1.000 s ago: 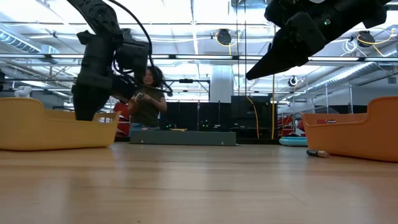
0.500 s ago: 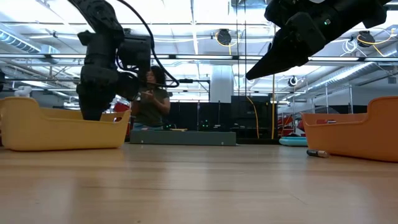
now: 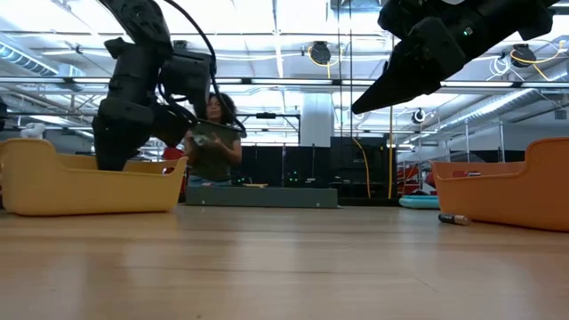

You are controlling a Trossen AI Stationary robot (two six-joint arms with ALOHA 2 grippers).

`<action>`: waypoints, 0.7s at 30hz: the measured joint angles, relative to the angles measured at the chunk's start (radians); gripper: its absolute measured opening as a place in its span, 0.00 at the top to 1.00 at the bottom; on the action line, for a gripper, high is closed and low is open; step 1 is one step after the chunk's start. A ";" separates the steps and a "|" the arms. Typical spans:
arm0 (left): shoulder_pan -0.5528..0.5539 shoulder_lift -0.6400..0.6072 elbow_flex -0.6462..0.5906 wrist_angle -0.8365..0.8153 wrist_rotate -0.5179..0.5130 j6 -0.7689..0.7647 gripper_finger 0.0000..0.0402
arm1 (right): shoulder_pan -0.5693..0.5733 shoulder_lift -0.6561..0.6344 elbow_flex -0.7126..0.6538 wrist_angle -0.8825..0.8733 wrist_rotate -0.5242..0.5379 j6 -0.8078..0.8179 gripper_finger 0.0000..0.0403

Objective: Sort batteries
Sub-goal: Put the black battery into the orange bin

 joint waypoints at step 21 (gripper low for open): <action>-0.207 0.001 0.273 -0.134 -0.298 -0.037 0.60 | -0.002 0.044 0.000 0.019 0.002 0.010 0.70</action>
